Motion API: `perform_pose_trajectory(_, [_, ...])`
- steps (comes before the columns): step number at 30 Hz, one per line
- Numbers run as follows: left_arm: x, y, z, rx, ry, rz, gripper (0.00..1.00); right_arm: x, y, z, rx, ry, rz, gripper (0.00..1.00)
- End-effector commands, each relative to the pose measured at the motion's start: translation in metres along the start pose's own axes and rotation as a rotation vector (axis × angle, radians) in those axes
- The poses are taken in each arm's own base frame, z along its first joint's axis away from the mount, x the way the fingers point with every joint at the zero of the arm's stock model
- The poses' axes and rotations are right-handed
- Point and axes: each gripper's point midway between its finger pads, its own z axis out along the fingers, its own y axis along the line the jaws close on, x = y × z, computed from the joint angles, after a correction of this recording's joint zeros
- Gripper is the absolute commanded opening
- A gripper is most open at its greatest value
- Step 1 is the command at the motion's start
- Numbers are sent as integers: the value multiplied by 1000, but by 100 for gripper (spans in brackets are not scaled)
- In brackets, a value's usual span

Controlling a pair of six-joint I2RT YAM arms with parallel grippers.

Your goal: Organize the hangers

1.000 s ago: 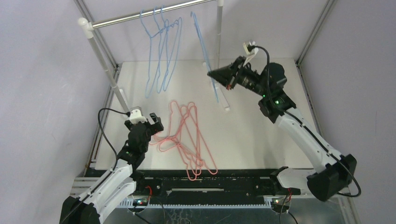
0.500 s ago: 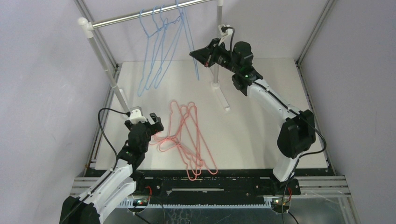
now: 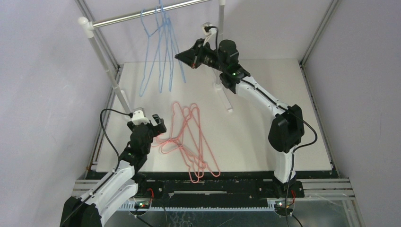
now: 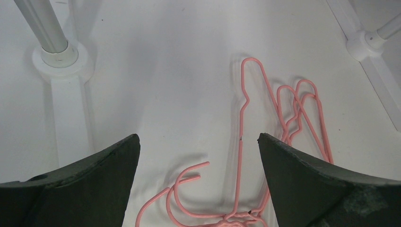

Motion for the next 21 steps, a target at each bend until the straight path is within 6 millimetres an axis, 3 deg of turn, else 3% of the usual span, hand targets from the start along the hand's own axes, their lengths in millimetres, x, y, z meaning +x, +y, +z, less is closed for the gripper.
perform_pose_trajectory(1, [-7,-6,0,24,-34,-30,100,4,16,12,-48,16,4,0])
perform_pose_trajectory(7, [-9,-6,0,25,-40,-32,99,28,24,33,-85,80,43,0])
perform_pose_trajectory(13, [-11,-5,-2,21,-47,-33,99,40,46,55,-131,127,37,0])
perform_pose_trajectory(21, [-12,-5,-2,21,-49,-33,99,55,58,70,-167,170,53,0])
